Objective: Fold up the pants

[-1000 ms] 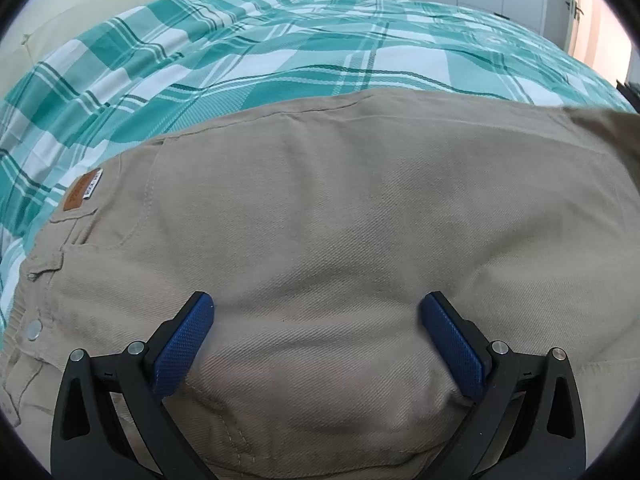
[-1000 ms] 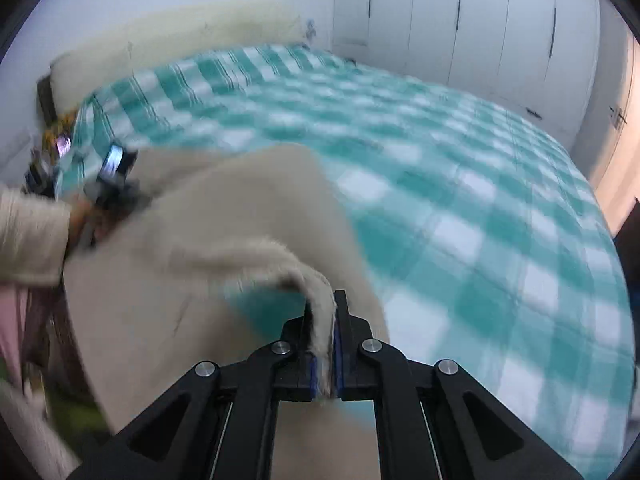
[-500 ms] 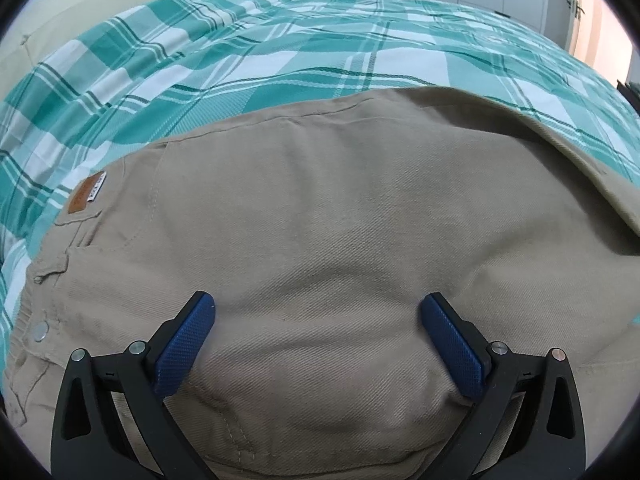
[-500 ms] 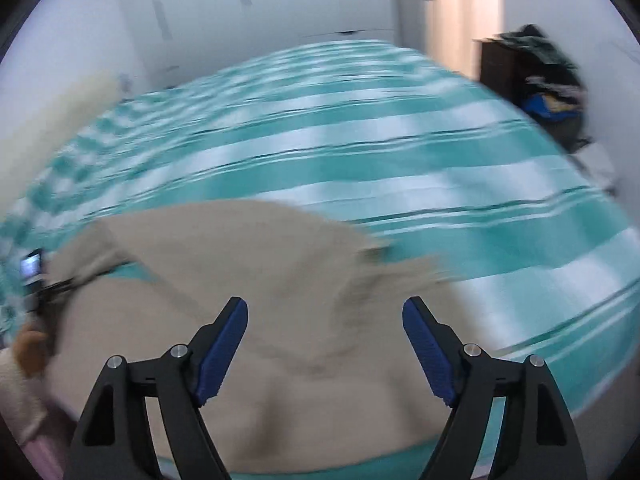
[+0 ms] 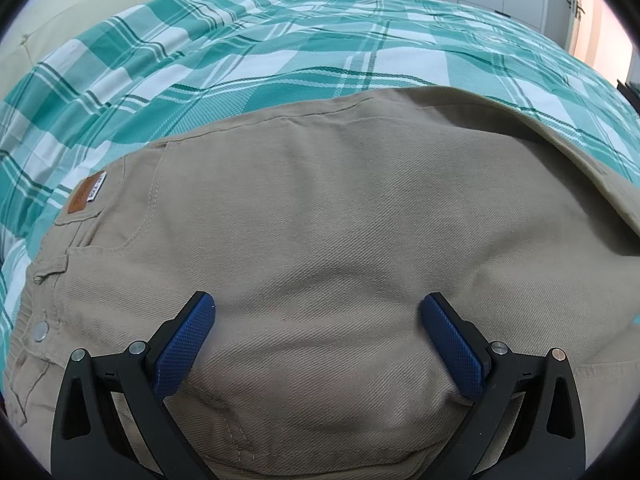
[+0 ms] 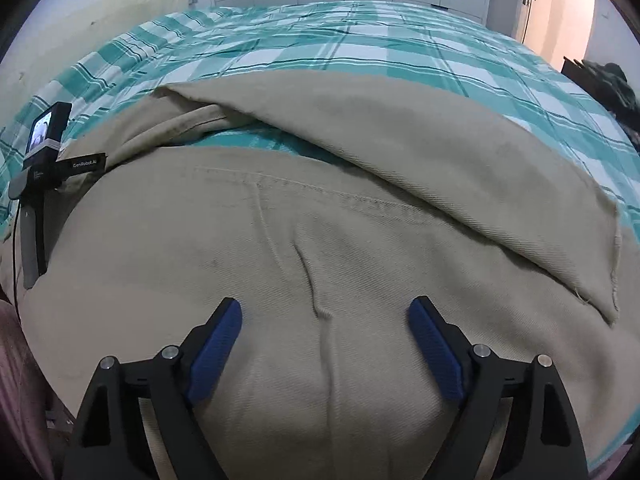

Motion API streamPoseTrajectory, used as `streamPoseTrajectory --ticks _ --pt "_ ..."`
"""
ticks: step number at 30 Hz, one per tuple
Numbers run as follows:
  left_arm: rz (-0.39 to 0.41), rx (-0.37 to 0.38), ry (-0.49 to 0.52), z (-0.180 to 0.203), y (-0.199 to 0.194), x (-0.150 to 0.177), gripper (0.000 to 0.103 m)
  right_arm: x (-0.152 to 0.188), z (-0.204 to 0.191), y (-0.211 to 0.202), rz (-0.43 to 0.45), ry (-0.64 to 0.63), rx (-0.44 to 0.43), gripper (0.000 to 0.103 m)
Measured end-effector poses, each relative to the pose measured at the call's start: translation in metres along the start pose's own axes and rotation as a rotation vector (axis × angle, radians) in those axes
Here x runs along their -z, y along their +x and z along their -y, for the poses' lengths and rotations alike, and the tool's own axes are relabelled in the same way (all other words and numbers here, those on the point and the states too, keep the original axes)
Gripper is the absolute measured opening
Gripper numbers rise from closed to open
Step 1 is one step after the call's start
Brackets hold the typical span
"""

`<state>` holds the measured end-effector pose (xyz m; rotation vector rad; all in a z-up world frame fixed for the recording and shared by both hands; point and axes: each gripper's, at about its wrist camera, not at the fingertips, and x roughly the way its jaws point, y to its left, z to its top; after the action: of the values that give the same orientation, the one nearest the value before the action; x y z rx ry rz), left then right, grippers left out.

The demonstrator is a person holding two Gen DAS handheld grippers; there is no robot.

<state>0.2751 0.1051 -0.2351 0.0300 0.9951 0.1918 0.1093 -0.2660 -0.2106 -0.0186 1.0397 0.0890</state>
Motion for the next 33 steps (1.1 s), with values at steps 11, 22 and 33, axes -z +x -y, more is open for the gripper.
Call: streamPoseTrajectory --ticks 11,22,33 --pt "-0.001 0.0 0.0 0.0 0.0 0.0 0.103 -0.005 0.009 0.013 0.031 -0.015 0.035 0.095" --pt "-0.001 0.001 -0.001 0.0 0.0 0.0 0.103 -0.009 0.007 0.017 0.009 0.002 0.082 0.099" --pt "-0.002 0.001 -0.001 0.0 0.0 0.0 0.103 -0.005 0.01 0.017 0.039 0.016 0.069 0.101"
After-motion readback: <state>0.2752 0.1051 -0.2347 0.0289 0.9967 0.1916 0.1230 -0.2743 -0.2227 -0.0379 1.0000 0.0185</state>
